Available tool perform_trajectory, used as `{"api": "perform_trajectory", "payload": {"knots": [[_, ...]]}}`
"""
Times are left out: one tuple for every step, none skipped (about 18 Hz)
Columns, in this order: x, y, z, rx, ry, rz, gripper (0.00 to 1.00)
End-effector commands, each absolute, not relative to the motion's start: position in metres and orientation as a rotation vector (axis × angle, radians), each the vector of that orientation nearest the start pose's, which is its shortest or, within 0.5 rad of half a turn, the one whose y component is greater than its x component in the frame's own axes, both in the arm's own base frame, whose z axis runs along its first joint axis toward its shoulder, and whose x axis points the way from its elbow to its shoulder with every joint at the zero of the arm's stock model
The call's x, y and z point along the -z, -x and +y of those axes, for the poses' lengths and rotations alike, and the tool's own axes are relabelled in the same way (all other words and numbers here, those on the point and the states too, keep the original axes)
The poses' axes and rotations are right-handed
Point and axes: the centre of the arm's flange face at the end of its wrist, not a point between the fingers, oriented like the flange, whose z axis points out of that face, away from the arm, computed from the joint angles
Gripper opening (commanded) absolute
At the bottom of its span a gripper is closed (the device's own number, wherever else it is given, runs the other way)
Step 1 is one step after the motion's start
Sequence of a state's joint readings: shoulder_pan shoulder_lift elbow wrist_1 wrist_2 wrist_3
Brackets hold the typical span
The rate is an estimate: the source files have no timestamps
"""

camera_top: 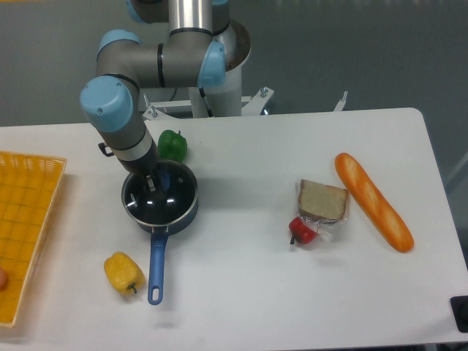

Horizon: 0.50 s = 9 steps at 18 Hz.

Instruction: Open the lid

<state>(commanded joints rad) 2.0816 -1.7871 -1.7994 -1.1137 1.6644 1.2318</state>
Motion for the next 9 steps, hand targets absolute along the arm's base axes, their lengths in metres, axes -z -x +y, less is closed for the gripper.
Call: {"api": "perform_trajectory", "payload": {"knots": [[-0.315,0.161,0.538,-0.112,2.998,1.124,0.58],[-0.321,0.164,0.540,-0.112,2.999,1.119,0.58],[-0.327,0.169,0.540,-0.107,3.006,1.109,0.58],[-0.334,0.176,0.540,-0.100,3.012,1.093,0.58],[-0.342,0.180,0.540,-0.093,3.015,1.084,0.57],[-0.348,0.184,0.541,-0.086,3.015,1.079,0.57],[-0.353,0.191,0.541,-0.070,3.005,1.078,0.57],[-0.357,0.197,0.540,-0.054,2.991,1.083,0.57],[-0.361,0.205,0.537,-0.039,2.980,1.095,0.57]]}}
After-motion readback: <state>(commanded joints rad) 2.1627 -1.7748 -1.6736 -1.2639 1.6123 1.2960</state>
